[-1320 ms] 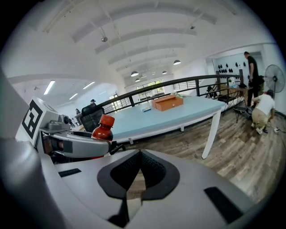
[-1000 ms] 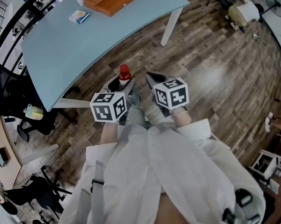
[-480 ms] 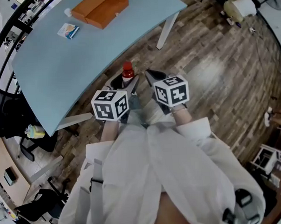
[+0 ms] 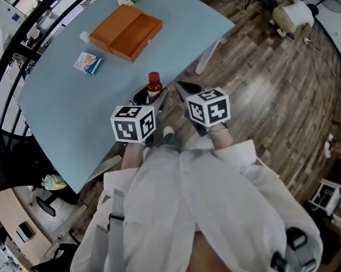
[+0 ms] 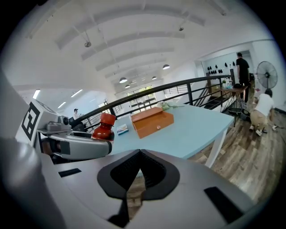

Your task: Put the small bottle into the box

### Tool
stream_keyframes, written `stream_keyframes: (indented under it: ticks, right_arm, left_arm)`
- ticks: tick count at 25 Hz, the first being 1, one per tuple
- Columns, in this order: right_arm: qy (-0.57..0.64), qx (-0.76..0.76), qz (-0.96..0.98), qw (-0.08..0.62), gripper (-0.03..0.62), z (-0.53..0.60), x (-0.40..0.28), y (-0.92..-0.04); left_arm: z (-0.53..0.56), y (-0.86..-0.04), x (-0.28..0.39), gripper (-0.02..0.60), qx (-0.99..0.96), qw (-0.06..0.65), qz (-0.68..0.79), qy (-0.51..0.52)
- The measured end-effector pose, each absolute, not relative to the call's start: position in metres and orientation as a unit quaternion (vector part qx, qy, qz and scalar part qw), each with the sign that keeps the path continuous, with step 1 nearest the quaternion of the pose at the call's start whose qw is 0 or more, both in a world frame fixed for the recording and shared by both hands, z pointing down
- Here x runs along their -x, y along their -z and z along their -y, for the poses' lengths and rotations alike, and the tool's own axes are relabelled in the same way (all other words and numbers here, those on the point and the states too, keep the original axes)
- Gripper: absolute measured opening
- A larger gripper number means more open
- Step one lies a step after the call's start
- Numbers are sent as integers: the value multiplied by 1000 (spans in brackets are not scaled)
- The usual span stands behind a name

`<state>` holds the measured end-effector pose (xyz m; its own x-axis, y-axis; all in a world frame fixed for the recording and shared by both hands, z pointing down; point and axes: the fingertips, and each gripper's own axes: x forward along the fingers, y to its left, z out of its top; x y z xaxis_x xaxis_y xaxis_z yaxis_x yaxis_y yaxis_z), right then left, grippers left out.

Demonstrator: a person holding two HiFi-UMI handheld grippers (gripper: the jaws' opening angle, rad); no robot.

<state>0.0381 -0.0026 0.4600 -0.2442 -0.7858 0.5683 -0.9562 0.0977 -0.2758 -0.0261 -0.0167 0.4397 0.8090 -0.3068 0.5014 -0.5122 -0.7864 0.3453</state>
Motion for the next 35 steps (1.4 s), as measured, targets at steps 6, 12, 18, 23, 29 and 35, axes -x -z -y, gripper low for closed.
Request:
stream_keyframes:
  ticks: [6,12,18,23,29,35]
  right_arm:
    - [-300,-601,726,148,3,52,-39,-462]
    - [-314,-587,726,171,3,59,-31,-475]
    - [-313,-583,728,179,3,71,-47,-479]
    - [-309,-574,737,178,3,106,-60,-479]
    - [-303,-529,769,192,3,158,-66,-481]
    - [-289,-481,803,201,3,214,-75,-474]
  left_arm:
    - [69,-441,24,219,-922,243,221,-206]
    - [86,-453,29,219,-916,255,224,-212]
    - [94,-464,28,219,-908,269,238,-214]
    - [118,-469,27,219,-902,272,261,-212]
    - [164,-468,17,219,-888,278,306,-203]
    - [206,-463,-5,219,-875,278,343,-198]
